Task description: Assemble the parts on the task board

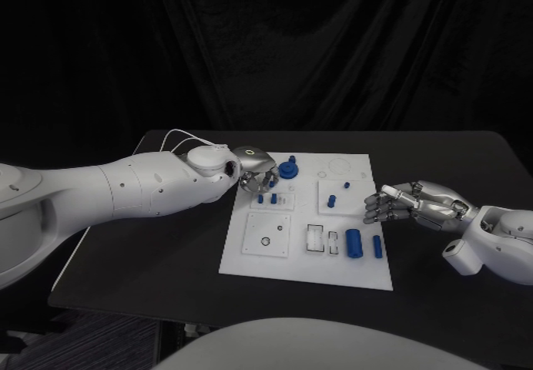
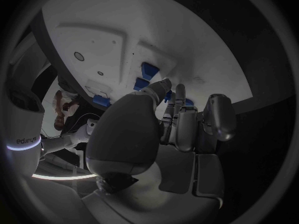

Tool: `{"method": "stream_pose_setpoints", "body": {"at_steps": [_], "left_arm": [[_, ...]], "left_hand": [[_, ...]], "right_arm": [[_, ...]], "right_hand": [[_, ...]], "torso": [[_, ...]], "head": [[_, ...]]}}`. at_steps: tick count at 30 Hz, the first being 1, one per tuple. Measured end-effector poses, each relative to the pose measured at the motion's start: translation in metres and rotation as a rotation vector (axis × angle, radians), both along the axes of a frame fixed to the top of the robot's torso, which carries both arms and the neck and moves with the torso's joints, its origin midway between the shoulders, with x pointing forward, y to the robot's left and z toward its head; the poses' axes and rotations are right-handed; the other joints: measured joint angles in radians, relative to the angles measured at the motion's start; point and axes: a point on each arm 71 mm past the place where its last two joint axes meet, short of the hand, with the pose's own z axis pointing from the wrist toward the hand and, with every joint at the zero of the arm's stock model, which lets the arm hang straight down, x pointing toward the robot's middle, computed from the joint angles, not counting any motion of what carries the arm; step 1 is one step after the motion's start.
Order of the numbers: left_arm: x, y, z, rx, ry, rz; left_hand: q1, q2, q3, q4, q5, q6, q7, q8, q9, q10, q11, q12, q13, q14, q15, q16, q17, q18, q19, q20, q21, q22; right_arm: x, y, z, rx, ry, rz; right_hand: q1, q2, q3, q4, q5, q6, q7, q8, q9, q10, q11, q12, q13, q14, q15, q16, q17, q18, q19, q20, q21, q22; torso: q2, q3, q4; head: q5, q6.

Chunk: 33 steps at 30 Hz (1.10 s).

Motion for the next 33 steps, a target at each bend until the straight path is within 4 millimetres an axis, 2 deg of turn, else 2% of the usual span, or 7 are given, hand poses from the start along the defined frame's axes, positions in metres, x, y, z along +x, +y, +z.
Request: {"method": "stream_pose_setpoints", "body": {"at_steps": [12,19,22,24,26,30,33], "left_arm": [[0.002,0.018,0.009,-0.052,-0.109,0.053],[-0.002,0.038,0.019,-0.111,-0.213,0.085],[-0.007,0.046,0.023,-0.138,-0.251,0.097],[-0.011,0.052,0.027,-0.159,-0.279,0.104],[-0.016,0.057,0.030,-0.179,-0.303,0.108],[-0.030,0.064,0.039,-0.238,-0.358,0.102],[-0.046,0.066,0.048,-0.299,-0.402,0.083]], "left_hand": [[-0.001,-0.017,0.004,-0.004,0.000,-0.050,-0.014,0.000,-0.042,-0.045,0.023,-0.019,-0.010,-0.074,0.013,-0.073,-0.111,0.023,-0.090,0.004,-0.143,0.001],[-0.004,-0.022,0.005,-0.004,0.000,-0.052,-0.016,0.000,-0.049,-0.073,0.025,-0.027,-0.011,-0.094,0.019,-0.090,-0.139,0.024,-0.113,0.008,-0.184,0.001],[0.002,-0.028,0.013,-0.013,0.000,-0.046,-0.029,0.000,-0.058,-0.107,0.027,-0.026,-0.011,-0.195,0.020,-0.177,-0.261,0.056,-0.204,0.010,-0.319,0.001],[0.007,-0.033,0.022,-0.012,0.000,-0.039,-0.026,0.004,-0.065,-0.127,0.029,-0.005,-0.006,-0.339,0.022,-0.333,-0.450,0.087,-0.291,0.014,-0.453,0.001],[0.008,-0.034,0.035,-0.012,-0.011,-0.017,-0.020,0.011,-0.071,-0.137,0.028,0.020,0.001,-0.433,0.024,-0.465,-0.564,0.093,-0.372,0.018,-0.580,-0.003],[-0.019,-0.045,0.039,0.030,-0.063,0.029,-0.022,0.018,-0.078,-0.134,0.023,0.060,0.004,-0.475,0.033,-0.605,-0.639,0.093,-0.423,0.033,-0.688,-0.039],[-0.044,-0.048,0.031,0.080,-0.076,0.060,-0.027,0.018,-0.086,-0.111,0.012,0.078,-0.011,-0.479,0.041,-0.688,-0.671,0.093,-0.435,0.045,-0.758,-0.077]], "right_arm": [[-0.003,-0.004,0.002,0.002,-0.008,-0.012],[0.010,-0.007,0.030,0.005,-0.099,-0.045],[0.020,-0.003,0.048,0.003,-0.155,-0.049],[0.027,0.002,0.062,-0.003,-0.196,-0.045],[0.033,0.006,0.073,-0.013,-0.232,-0.039],[0.043,0.014,0.094,-0.061,-0.323,-0.024],[0.050,0.022,0.108,-0.120,-0.404,-0.007]], "right_hand": [[0.033,-0.020,0.006,-0.006,0.000,0.000,0.000,0.000,0.000,0.000,0.000,-0.005,0.000,0.000,0.000,0.000,0.000,0.000,0.000,0.000,0.000,-0.005],[0.066,-0.043,0.008,-0.018,0.000,0.000,0.000,0.000,0.000,-0.006,0.006,-0.012,-0.001,0.000,0.000,0.000,-0.001,0.000,0.000,0.000,0.000,-0.008],[0.094,-0.054,0.011,-0.030,0.000,0.000,0.000,0.000,-0.002,-0.007,0.007,-0.016,-0.001,-0.001,0.001,-0.004,-0.001,0.000,0.004,-0.004,0.001,-0.010],[0.123,-0.062,0.015,-0.049,0.008,-0.004,-0.004,0.000,-0.003,-0.009,0.009,-0.016,-0.001,-0.002,0.002,-0.004,-0.001,0.000,0.010,-0.002,0.007,-0.012],[0.168,-0.083,0.027,-0.087,0.025,-0.004,-0.004,-0.007,-0.006,-0.009,0.009,-0.020,-0.001,0.003,0.006,-0.004,-0.001,0.000,0.030,-0.004,0.016,-0.012],[0.213,-0.126,0.045,-0.145,0.047,0.002,-0.002,-0.012,-0.013,0.005,0.010,-0.020,-0.001,0.049,-0.009,-0.004,-0.001,0.002,0.148,-0.009,0.077,0.006],[0.246,-0.145,0.069,-0.191,0.065,0.035,0.002,-0.025,-0.020,0.050,-0.008,-0.020,-0.001,0.135,-0.033,-0.004,0.003,0.032,0.223,-0.018,0.108,0.013]], "torso": [[0.000,0.0002,-0.0002],[0.000,0.0000,-0.0002],[0.000,0.0000,-0.0007],[0.000,-0.0001,-0.0011],[0.000,-0.0005,-0.0011],[0.000,-0.0016,-0.0005],[0.000,-0.0019,-0.0003]], "head": [[0.005,0.000],[0.000,0.000],[-0.002,0.000],[-0.008,0.000],[-0.017,0.000],[-0.029,0.000],[-0.034,0.000]]}}
